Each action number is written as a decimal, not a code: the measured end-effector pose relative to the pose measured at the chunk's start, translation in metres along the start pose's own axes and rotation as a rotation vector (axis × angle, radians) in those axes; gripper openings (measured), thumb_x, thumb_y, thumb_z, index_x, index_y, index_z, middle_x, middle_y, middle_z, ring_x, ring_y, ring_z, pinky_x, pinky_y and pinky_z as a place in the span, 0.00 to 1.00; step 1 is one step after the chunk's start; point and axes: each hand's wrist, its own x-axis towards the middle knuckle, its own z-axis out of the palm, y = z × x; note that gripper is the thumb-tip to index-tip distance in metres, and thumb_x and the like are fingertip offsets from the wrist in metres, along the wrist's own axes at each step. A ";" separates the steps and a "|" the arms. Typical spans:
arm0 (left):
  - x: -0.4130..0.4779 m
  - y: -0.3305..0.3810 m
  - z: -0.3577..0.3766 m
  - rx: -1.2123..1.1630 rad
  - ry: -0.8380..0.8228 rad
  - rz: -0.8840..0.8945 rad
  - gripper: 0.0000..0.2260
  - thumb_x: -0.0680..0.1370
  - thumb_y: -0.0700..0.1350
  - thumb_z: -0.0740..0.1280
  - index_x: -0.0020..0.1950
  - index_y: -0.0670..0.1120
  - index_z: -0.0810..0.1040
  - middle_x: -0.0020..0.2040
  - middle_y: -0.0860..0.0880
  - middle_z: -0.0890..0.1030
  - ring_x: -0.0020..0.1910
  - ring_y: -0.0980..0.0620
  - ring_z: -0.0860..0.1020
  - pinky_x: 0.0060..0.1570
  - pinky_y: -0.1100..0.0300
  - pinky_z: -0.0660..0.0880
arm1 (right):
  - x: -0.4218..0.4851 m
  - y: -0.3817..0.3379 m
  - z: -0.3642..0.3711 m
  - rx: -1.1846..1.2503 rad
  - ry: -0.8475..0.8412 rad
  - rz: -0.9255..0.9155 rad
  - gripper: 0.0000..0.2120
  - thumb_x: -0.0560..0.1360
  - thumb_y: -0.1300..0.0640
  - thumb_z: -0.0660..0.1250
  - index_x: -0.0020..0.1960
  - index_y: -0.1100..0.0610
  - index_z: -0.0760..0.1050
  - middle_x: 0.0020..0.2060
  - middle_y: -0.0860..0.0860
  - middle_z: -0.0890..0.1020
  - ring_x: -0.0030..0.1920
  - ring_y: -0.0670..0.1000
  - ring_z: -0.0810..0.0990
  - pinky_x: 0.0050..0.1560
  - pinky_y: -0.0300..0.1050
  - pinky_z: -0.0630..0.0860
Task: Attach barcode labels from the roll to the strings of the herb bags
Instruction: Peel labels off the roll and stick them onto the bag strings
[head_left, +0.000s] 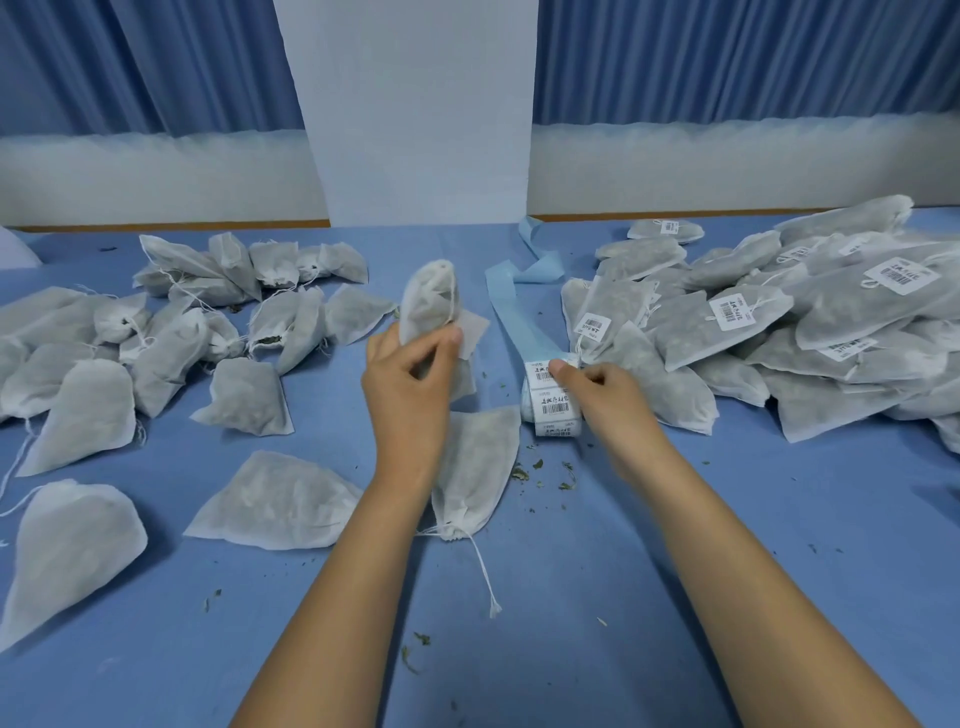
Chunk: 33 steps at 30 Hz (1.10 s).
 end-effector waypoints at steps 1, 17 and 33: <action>-0.002 0.001 0.002 0.016 -0.030 0.035 0.09 0.77 0.44 0.70 0.47 0.60 0.82 0.39 0.62 0.76 0.51 0.54 0.73 0.50 0.71 0.69 | -0.001 0.001 -0.001 -0.134 0.080 -0.092 0.18 0.76 0.48 0.68 0.49 0.64 0.72 0.45 0.58 0.79 0.47 0.52 0.76 0.46 0.46 0.72; -0.008 -0.005 0.012 0.319 -0.247 0.695 0.08 0.75 0.40 0.72 0.53 0.43 0.85 0.56 0.49 0.79 0.54 0.50 0.69 0.58 0.68 0.65 | -0.020 -0.024 -0.006 0.501 -0.282 -0.048 0.18 0.77 0.60 0.65 0.30 0.56 0.81 0.28 0.52 0.79 0.24 0.45 0.68 0.24 0.34 0.63; -0.005 0.005 0.005 -0.036 -0.195 -0.022 0.07 0.76 0.41 0.71 0.43 0.53 0.82 0.46 0.54 0.83 0.53 0.54 0.78 0.59 0.54 0.74 | -0.031 -0.037 -0.014 0.451 -0.126 -0.388 0.09 0.72 0.58 0.66 0.34 0.55 0.72 0.27 0.44 0.72 0.28 0.43 0.68 0.29 0.33 0.65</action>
